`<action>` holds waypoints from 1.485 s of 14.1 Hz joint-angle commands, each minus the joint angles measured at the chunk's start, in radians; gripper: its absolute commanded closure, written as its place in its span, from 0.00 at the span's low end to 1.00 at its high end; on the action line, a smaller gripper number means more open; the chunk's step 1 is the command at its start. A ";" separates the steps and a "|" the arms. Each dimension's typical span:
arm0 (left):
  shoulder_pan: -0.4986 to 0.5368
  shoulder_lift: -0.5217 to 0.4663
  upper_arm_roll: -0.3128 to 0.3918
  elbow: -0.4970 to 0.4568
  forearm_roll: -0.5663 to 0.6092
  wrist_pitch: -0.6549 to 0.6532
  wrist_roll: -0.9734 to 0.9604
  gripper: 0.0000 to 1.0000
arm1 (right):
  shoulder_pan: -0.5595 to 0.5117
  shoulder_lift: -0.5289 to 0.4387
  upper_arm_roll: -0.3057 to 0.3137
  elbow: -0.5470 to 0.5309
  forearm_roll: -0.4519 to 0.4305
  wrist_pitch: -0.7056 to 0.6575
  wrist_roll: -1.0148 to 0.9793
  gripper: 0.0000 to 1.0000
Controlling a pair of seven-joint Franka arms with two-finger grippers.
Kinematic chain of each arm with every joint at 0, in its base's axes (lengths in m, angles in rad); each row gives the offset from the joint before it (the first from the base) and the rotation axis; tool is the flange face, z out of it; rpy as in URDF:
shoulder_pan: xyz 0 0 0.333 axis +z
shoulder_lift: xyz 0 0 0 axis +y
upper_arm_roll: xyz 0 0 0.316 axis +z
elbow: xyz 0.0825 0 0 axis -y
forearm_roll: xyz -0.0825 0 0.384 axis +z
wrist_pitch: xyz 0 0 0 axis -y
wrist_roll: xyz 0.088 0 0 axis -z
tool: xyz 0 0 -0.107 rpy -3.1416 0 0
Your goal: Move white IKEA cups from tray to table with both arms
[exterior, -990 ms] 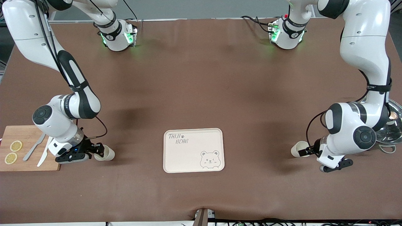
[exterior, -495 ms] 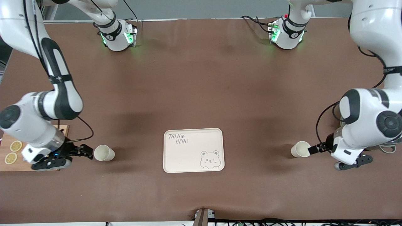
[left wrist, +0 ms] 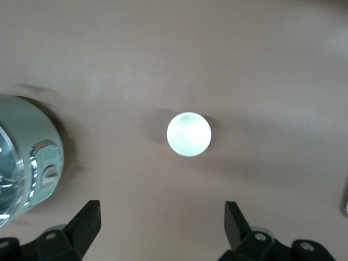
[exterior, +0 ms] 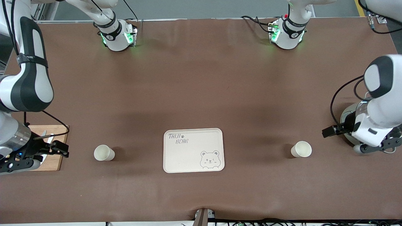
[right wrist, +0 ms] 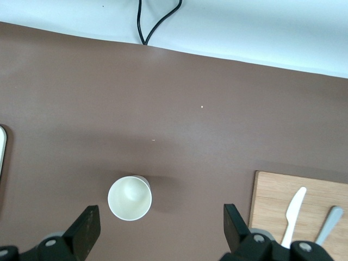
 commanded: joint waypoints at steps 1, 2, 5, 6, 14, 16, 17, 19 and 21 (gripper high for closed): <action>0.001 -0.101 -0.011 -0.024 0.005 -0.070 0.024 0.00 | 0.011 -0.036 0.006 0.023 -0.022 -0.043 -0.004 0.00; 0.001 -0.121 -0.023 -0.024 0.005 -0.093 0.024 0.00 | 0.011 -0.053 0.006 0.019 -0.022 -0.067 -0.007 0.00; 0.003 -0.193 -0.045 -0.020 0.005 -0.145 0.030 0.00 | 0.011 -0.084 0.006 0.019 -0.019 -0.166 -0.044 0.00; 0.006 -0.223 -0.045 -0.018 0.003 -0.173 0.051 0.00 | 0.010 -0.087 0.006 0.017 -0.019 -0.195 -0.058 0.00; 0.034 -0.311 -0.037 0.061 -0.041 -0.274 0.117 0.00 | -0.004 -0.101 0.003 0.015 -0.008 -0.267 -0.121 0.00; 0.034 -0.304 -0.034 0.083 -0.035 -0.282 0.117 0.00 | -0.007 -0.101 0.003 0.017 -0.007 -0.267 -0.119 0.00; 0.034 -0.300 -0.036 0.083 -0.041 -0.282 0.117 0.00 | -0.007 -0.102 0.004 0.017 -0.005 -0.267 -0.118 0.00; 0.037 -0.299 -0.036 0.083 -0.043 -0.302 0.119 0.00 | -0.009 -0.102 0.004 0.019 -0.004 -0.269 -0.108 0.00; 0.035 -0.290 -0.033 0.083 -0.038 -0.309 0.117 0.00 | -0.009 -0.102 0.003 0.023 0.020 -0.278 -0.063 0.00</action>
